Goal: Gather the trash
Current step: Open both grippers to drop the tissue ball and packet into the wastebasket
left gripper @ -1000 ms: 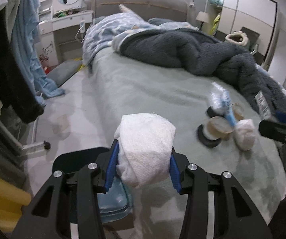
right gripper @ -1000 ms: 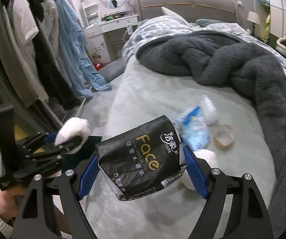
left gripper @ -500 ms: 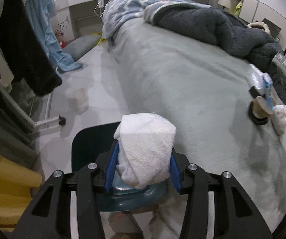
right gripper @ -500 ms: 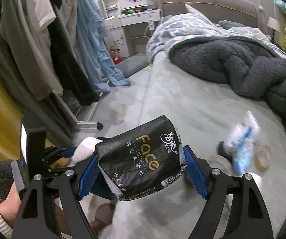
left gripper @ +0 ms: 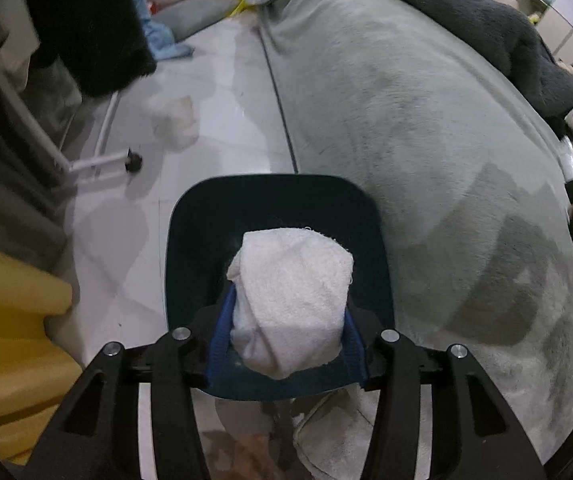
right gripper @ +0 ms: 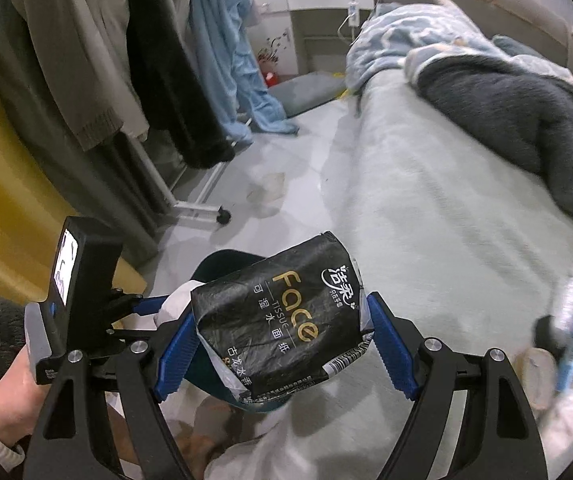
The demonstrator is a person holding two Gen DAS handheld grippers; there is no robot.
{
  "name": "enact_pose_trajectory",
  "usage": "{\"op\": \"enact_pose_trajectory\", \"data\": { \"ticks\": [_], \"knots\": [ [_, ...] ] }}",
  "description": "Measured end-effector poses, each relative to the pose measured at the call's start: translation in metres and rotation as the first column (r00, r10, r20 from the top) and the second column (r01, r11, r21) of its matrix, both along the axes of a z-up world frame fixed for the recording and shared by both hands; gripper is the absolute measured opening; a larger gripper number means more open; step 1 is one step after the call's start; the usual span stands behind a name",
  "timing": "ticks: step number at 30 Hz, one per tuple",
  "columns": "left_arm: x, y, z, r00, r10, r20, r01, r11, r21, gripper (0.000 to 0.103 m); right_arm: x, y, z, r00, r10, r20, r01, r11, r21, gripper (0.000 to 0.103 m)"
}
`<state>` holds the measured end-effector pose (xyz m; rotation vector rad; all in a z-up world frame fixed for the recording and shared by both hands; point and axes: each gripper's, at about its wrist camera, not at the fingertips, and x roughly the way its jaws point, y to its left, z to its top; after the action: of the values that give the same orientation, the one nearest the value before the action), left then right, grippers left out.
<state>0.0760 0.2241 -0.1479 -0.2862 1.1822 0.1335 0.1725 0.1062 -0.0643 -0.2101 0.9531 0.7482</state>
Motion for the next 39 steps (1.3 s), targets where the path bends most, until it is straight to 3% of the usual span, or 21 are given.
{"op": "enact_pose_trajectory", "data": {
  "ticks": [2,6,9,17,23,32,39],
  "knots": [
    [-0.003,0.008,0.001,1.000,0.015,-0.001,-0.015,1.000,-0.003,0.056,0.003,0.008,-0.007,1.000,0.009,-0.017,-0.009,1.000,-0.009,0.081],
    [-0.009,0.020,0.011,0.999,0.034,0.027,-0.034,0.999,-0.010,0.073,0.009,0.023,-0.020,0.999,0.026,-0.032,-0.027,0.999,-0.040,0.081],
    [-0.016,0.030,0.021,0.997,0.055,0.063,-0.053,0.998,-0.027,0.079,0.012,0.031,-0.032,0.998,0.032,-0.049,-0.035,0.998,-0.061,0.081],
    [-0.027,0.047,0.049,0.984,0.063,0.167,-0.067,0.998,0.018,0.079,0.008,0.060,-0.068,0.994,0.076,-0.084,-0.087,0.987,-0.139,0.082],
    [-0.036,0.050,0.076,0.958,0.054,0.281,-0.070,0.996,0.048,0.080,0.003,0.077,-0.091,0.989,0.096,-0.111,-0.116,0.975,-0.189,0.082],
    [-0.045,0.055,0.106,0.920,0.048,0.389,-0.072,0.996,0.047,0.084,-0.005,0.097,-0.118,0.983,0.126,-0.136,-0.157,0.955,-0.253,0.082],
    [-0.051,0.049,0.125,0.888,0.019,0.460,-0.062,0.995,0.081,0.091,-0.013,0.103,-0.127,0.979,0.154,-0.134,-0.185,0.948,-0.261,0.094]
  ]
}}
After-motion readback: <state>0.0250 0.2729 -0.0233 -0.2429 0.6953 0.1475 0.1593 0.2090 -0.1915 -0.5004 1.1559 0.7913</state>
